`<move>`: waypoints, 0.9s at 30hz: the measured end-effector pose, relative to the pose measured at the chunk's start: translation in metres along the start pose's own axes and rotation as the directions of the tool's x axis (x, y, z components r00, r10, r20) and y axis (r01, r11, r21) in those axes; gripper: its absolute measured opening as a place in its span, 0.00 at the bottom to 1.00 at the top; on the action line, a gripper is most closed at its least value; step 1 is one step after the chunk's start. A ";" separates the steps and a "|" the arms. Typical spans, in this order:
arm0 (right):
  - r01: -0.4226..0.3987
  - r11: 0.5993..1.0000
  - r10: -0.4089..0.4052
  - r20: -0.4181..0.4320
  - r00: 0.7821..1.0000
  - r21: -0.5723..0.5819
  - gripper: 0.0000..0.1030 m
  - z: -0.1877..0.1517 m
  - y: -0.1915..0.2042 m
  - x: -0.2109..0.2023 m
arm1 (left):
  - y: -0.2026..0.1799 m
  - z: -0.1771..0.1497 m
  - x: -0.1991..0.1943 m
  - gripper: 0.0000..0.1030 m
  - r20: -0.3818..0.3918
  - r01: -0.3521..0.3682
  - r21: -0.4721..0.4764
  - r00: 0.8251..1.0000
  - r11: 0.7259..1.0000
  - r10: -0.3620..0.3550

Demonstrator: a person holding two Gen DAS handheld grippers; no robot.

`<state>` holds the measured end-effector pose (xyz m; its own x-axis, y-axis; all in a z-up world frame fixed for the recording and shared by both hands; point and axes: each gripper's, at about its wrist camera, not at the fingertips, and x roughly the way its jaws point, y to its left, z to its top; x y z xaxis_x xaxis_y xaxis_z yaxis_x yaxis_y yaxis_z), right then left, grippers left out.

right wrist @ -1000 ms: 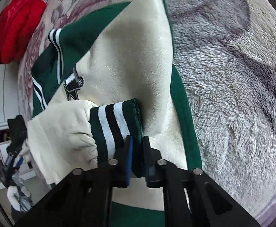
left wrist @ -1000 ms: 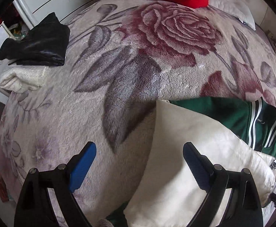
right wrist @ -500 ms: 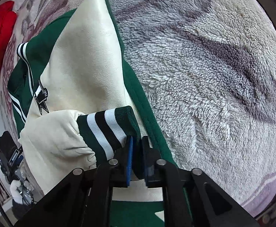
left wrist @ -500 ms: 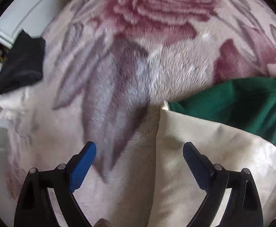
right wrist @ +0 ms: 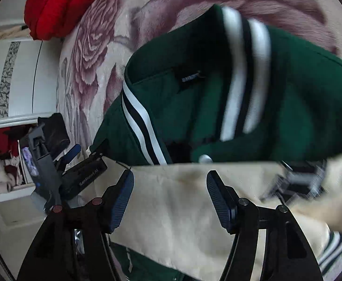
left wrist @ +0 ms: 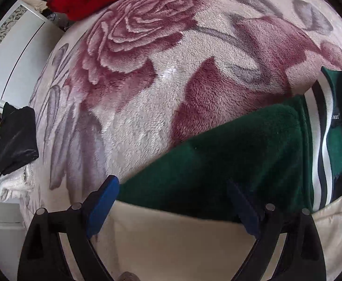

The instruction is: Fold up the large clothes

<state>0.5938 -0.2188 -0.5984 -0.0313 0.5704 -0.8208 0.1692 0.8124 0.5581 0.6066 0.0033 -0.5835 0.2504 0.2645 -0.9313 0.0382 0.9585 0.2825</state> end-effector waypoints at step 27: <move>0.237 0.967 -0.250 0.177 0.952 0.092 0.74 0.033 -0.005 -0.085 | 0.002 0.022 -0.040 0.92 0.119 -0.014 -0.030 0.993 0.999 0.017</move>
<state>0.6284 -0.2758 -0.5356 0.1018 0.3185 -0.9425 0.2471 0.9096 0.3340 0.6179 -0.0078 -0.5408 0.3642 0.2663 -0.8924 0.0061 0.9575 0.2883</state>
